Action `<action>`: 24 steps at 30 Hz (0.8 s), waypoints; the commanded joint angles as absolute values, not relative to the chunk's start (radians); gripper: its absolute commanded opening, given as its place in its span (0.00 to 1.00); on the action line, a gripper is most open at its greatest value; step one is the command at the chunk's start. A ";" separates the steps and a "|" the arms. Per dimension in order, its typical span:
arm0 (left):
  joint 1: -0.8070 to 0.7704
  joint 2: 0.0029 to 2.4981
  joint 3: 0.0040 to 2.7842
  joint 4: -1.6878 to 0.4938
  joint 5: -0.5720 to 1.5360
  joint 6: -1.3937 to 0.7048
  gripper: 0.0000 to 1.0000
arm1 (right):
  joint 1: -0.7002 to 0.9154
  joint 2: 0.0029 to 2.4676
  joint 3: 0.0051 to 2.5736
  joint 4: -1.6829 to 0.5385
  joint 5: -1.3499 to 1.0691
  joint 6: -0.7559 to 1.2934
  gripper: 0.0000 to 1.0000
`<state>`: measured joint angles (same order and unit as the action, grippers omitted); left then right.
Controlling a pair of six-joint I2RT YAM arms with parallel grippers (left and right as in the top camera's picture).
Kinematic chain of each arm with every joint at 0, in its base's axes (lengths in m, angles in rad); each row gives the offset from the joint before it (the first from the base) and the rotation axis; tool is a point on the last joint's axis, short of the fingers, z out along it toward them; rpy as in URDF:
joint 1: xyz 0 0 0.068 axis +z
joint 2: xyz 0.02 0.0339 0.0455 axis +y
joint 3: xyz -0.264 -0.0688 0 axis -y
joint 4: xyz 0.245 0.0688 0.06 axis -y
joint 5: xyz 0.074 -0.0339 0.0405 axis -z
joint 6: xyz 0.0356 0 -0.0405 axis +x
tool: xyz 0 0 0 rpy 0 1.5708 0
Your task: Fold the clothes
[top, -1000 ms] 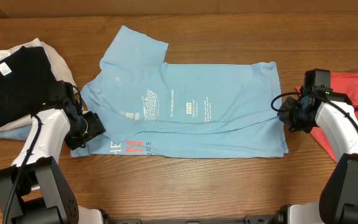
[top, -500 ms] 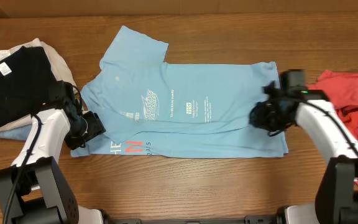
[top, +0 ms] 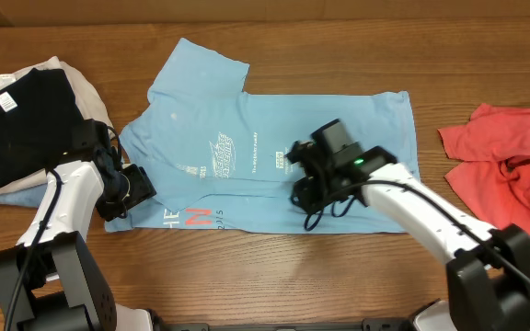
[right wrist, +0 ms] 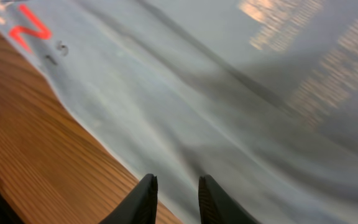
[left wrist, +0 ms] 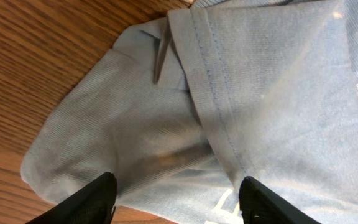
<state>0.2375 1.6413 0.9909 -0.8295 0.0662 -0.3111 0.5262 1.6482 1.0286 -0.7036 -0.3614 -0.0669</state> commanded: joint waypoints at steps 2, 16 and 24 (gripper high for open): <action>0.241 1.625 1.010 -0.822 0.115 -0.284 0.65 | 0.585 1.708 1.053 -0.687 -0.356 -0.086 0.28; 0.208 1.625 1.010 -0.781 0.150 -0.284 0.67 | 0.562 1.869 1.187 -0.760 -0.303 -0.075 0.31; 0.208 1.625 1.010 -0.789 0.150 -0.284 0.66 | 0.494 1.882 1.187 -0.758 -0.297 -0.075 0.31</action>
